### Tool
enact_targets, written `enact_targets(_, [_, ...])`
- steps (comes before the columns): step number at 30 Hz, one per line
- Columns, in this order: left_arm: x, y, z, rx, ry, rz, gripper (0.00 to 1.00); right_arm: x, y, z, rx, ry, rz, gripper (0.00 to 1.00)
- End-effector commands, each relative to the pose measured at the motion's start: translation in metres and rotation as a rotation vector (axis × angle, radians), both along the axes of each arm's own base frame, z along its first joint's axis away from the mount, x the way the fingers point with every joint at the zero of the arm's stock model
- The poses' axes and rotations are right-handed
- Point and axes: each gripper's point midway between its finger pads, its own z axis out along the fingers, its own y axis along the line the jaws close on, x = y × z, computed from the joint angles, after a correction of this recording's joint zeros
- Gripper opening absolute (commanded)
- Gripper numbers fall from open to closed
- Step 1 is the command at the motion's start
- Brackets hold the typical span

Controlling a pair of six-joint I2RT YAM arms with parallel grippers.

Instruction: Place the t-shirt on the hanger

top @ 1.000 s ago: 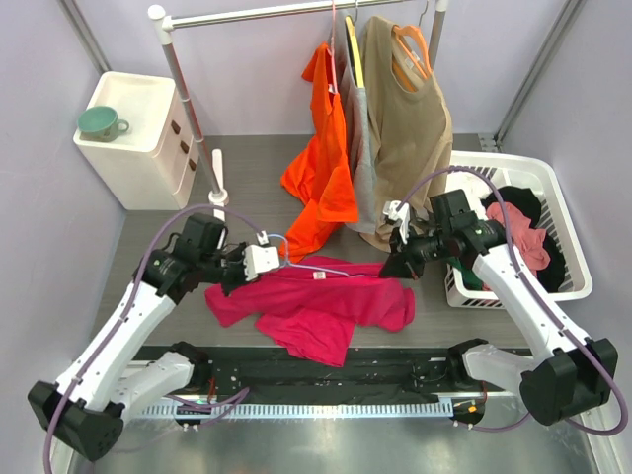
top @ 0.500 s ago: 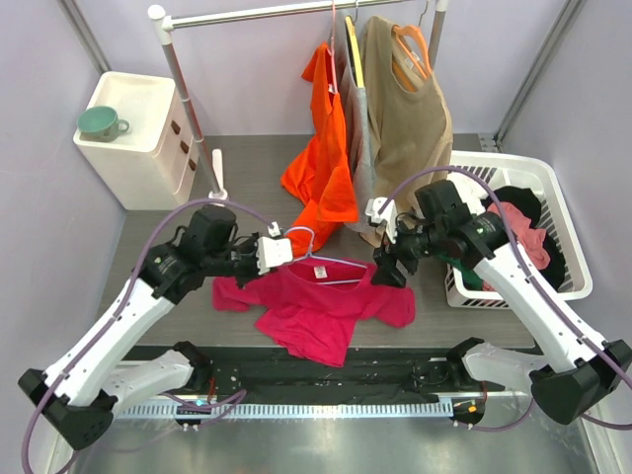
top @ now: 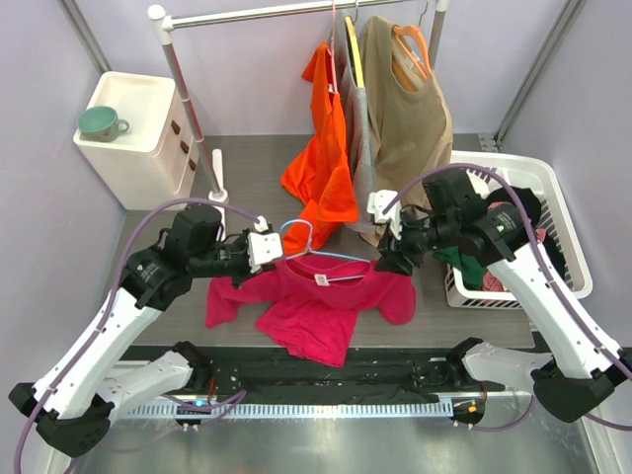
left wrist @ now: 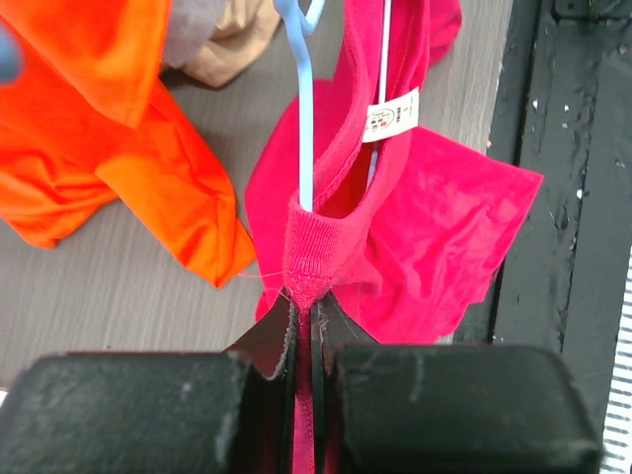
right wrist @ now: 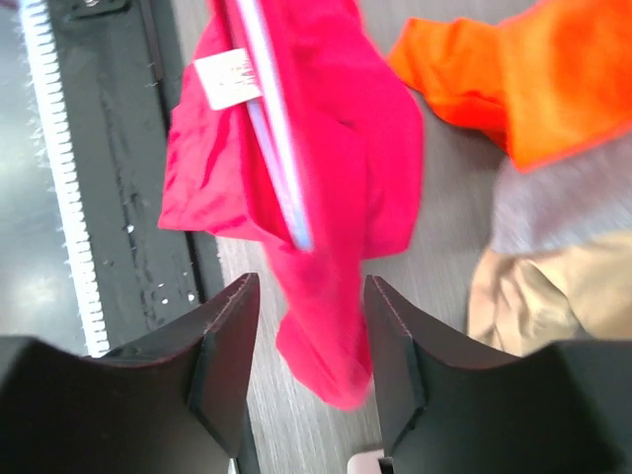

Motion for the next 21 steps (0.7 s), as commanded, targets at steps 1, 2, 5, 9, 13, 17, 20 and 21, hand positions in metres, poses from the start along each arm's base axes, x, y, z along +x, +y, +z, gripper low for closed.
enact_targets(1, [0.000,-0.012,0.041,-0.103,-0.061,-0.030,0.00,-0.013,0.015,-0.001,-0.011,0.022,0.091,0.51])
enact_targets(2, [0.000,-0.012,0.041,-0.103,-0.060,-0.034,0.00,-0.017,0.021,-0.003,-0.010,0.019,0.115,0.50])
enact_targets(5, [-0.002,-0.013,0.043,-0.108,-0.056,-0.042,0.00,-0.018,0.035,-0.007,-0.017,-0.005,0.141,0.49])
enact_targets(9, [-0.005,-0.016,0.046,-0.120,-0.052,-0.065,0.00,-0.012,0.053,-0.009,-0.023,-0.021,0.170,0.38])
enact_targets(13, [-0.005,-0.018,0.045,-0.123,-0.034,-0.068,0.00,-0.014,0.078,0.001,0.004,-0.037,0.211,0.27])
enact_targets(17, [-0.004,-0.019,0.046,-0.131,-0.029,-0.062,0.00,-0.016,0.094,0.012,0.038,-0.043,0.229,0.22])
enact_targets(20, [-0.005,-0.018,0.042,-0.127,-0.019,-0.055,0.00,-0.014,0.101,0.021,0.070,-0.027,0.207,0.01])
enact_targets(21, [-0.004,-0.017,0.040,-0.120,-0.009,-0.042,0.00,-0.012,0.102,0.024,0.076,-0.031,0.193,0.01])
